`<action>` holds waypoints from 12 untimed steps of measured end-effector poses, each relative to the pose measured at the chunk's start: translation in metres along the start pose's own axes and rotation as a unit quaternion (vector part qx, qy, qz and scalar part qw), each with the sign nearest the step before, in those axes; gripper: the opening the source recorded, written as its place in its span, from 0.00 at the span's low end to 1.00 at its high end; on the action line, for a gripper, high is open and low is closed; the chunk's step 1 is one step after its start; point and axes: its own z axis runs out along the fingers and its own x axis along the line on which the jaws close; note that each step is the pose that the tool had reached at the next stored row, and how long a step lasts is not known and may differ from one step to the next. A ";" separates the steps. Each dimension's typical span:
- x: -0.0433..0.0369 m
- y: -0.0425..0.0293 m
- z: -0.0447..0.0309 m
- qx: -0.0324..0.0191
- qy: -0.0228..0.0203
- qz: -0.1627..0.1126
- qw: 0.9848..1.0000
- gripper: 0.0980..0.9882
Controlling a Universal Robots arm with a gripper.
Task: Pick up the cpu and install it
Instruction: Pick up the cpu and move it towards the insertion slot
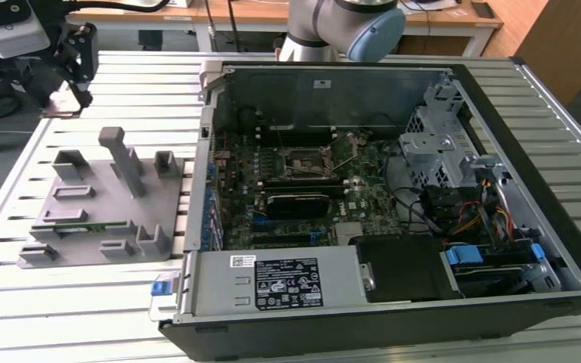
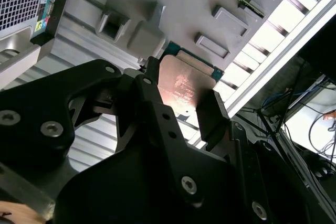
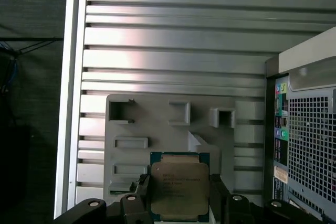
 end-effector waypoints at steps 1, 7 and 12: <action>-0.0015 0.0001 0.0000 0.000 0.000 0.000 1.000 0.48; -0.0106 0.0005 -0.0001 0.000 0.000 0.000 1.000 0.48; -0.0191 0.0007 -0.0002 0.000 0.000 0.000 1.000 0.48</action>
